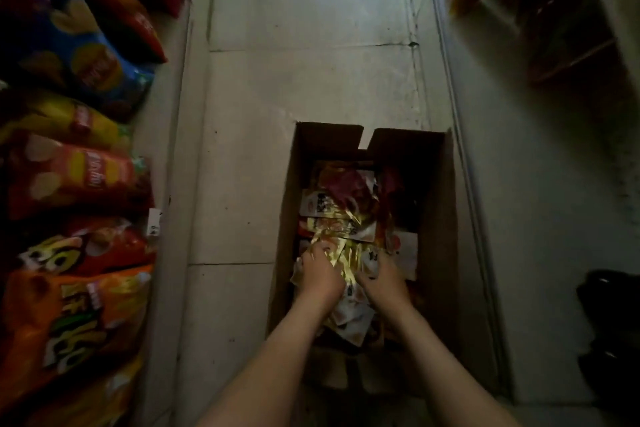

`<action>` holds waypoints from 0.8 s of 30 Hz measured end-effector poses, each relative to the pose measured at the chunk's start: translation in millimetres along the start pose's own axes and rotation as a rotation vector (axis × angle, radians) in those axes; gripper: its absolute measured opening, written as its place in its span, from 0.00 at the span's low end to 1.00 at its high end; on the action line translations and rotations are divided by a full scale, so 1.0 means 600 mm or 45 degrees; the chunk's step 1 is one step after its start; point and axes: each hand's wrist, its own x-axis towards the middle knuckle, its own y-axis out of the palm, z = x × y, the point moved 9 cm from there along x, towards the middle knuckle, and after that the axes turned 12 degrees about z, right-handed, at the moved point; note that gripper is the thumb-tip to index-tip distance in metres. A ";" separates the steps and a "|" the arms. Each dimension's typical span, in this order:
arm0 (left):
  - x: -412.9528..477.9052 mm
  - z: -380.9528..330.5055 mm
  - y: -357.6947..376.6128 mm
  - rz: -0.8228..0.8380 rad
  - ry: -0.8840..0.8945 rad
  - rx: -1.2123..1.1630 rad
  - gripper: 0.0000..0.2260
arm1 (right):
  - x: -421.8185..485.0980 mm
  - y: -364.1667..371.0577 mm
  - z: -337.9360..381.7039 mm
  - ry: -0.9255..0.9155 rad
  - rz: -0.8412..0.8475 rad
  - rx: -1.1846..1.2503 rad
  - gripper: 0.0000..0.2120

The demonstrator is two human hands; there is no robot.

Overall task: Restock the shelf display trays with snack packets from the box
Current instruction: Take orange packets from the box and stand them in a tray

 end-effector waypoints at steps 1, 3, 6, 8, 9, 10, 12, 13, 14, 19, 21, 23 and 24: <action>0.034 0.008 0.005 -0.005 -0.054 0.026 0.29 | 0.038 0.009 -0.006 -0.001 0.024 -0.099 0.38; 0.081 0.023 0.013 0.016 -0.129 0.045 0.32 | 0.091 0.016 -0.020 0.043 0.033 -0.220 0.47; 0.134 0.056 0.035 0.037 -0.195 0.083 0.29 | 0.132 0.024 -0.064 0.142 -0.043 -0.151 0.49; 0.151 0.080 0.028 -0.096 -0.243 0.190 0.31 | 0.141 0.022 -0.094 0.246 -0.135 -0.151 0.48; 0.153 0.087 0.022 -0.156 -0.254 0.181 0.33 | 0.140 0.018 -0.108 0.312 -0.169 -0.120 0.49; 0.154 0.093 0.018 -0.199 -0.251 0.143 0.35 | 0.139 0.015 -0.119 0.369 -0.171 -0.076 0.50; 0.158 0.097 0.017 -0.203 -0.244 0.072 0.41 | 0.145 0.014 -0.129 0.403 -0.104 -0.025 0.51; 0.158 0.096 0.019 -0.179 -0.244 0.037 0.44 | 0.147 0.014 -0.130 0.394 -0.080 -0.020 0.51; 0.155 0.096 0.024 -0.144 -0.244 -0.008 0.48 | 0.146 0.014 -0.128 0.389 -0.061 -0.034 0.51; 0.133 0.126 0.057 -0.142 -0.354 -0.477 0.47 | 0.102 0.051 -0.102 0.249 0.168 -0.452 0.47; 0.127 0.141 0.069 -0.143 -0.435 -0.528 0.33 | 0.082 0.068 -0.105 0.208 0.264 -0.431 0.47; 0.122 0.142 0.089 -0.036 -0.462 -0.579 0.20 | 0.067 0.075 -0.112 0.212 0.325 -0.246 0.46; 0.118 0.136 0.098 0.020 -0.449 -0.630 0.18 | 0.063 0.077 -0.114 0.218 0.331 -0.130 0.45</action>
